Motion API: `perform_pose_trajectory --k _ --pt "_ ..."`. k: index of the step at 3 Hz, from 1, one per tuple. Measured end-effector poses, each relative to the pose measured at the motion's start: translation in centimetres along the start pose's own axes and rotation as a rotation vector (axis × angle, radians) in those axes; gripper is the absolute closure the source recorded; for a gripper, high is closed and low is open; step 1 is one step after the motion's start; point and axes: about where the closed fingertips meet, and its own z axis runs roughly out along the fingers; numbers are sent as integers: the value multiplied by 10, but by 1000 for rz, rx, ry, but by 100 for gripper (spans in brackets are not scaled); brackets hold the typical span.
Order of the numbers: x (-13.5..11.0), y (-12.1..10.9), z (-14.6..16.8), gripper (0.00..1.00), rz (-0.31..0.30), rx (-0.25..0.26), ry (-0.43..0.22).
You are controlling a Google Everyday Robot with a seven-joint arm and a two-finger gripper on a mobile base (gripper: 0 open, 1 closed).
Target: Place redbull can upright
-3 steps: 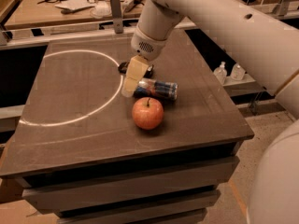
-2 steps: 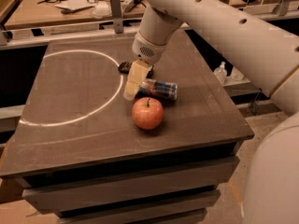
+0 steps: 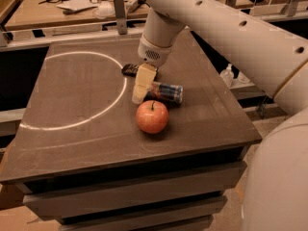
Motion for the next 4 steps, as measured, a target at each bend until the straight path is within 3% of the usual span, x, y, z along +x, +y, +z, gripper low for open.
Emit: perform_pose_trajectory --k 2,4 --pt "17 -21 -9 0 -75 75 103" --pt "35 -23 -7 0 -40 49 252"
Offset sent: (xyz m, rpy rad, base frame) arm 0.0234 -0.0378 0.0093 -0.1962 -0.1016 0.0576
